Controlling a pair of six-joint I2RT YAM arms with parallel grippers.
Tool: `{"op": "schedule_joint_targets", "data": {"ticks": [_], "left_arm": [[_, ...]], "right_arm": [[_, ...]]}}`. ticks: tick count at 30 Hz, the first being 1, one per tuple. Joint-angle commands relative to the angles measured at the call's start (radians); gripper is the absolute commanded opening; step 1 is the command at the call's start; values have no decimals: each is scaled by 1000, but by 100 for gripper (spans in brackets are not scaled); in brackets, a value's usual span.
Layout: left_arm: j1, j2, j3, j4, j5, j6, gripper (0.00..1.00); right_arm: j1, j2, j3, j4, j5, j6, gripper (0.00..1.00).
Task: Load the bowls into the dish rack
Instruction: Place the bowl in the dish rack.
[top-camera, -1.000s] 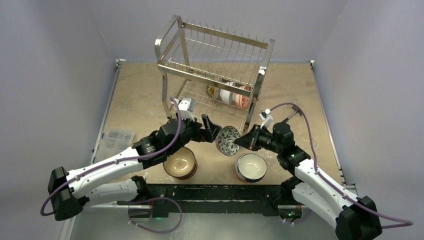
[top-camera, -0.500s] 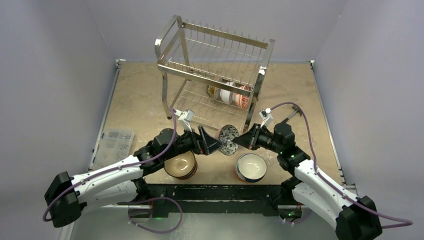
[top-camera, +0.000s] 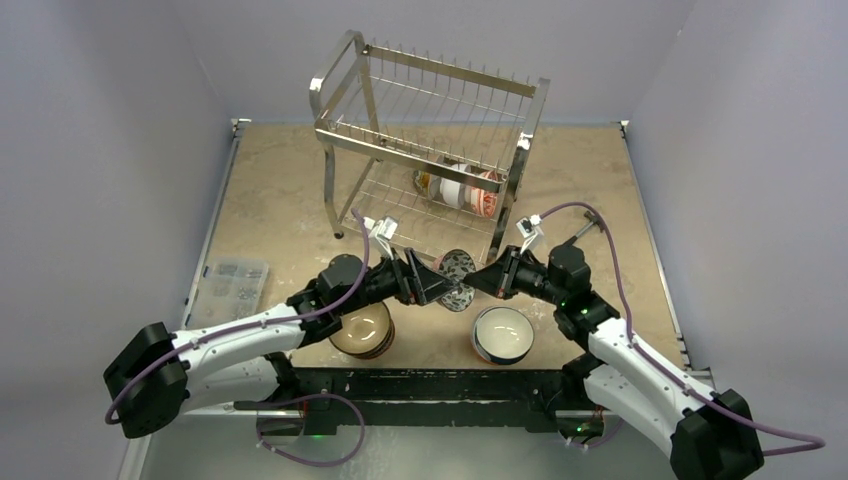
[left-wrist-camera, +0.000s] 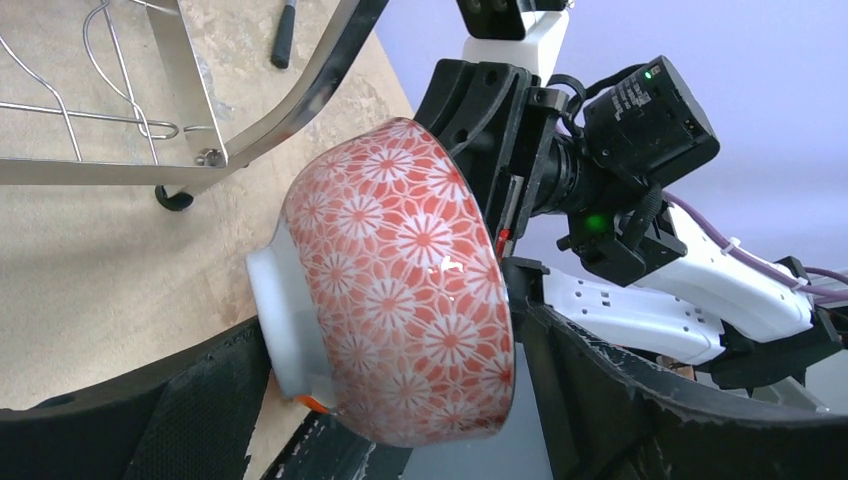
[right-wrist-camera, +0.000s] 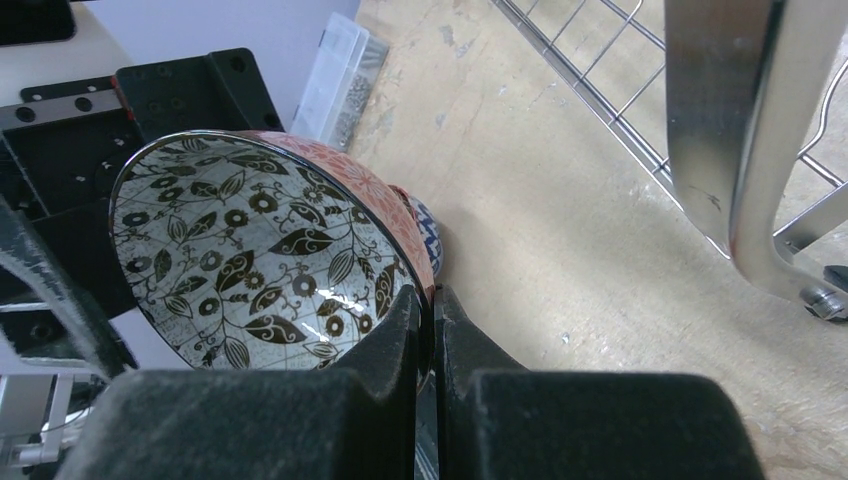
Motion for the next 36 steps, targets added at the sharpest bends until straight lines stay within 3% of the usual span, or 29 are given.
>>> {"op": "schedule_joint_targets", "data": {"ticks": [1,7,9,11,15,20,26,31,36], "left_arm": [[2,33,4,162,58,-42,85],[9,55,-2,159,65,-75,51],[15,57,-2,158,62,-83,37],[22,57,-1,151,55,-87,22],[45,53,4,118,40,-91,2],[94,36,7,64,26,-75,0],[129,47,70,-40,-8,57,0],[144,112,143,-83,-28,191,0],[149,200,177,-17,-76,253,0]], "right_arm": [[1,-2,36,63,-23,3,0],[1,10,55,19,2,-14,1],[1,13,62,9,10,-19,8],[1,16,69,-2,18,-27,23],[1,21,92,-41,49,-53,50],[1,5,145,-144,144,-103,74],[1,-54,181,-243,259,-119,90],[1,-108,182,-295,328,-113,96],[1,-134,188,-318,350,-110,98]]}}
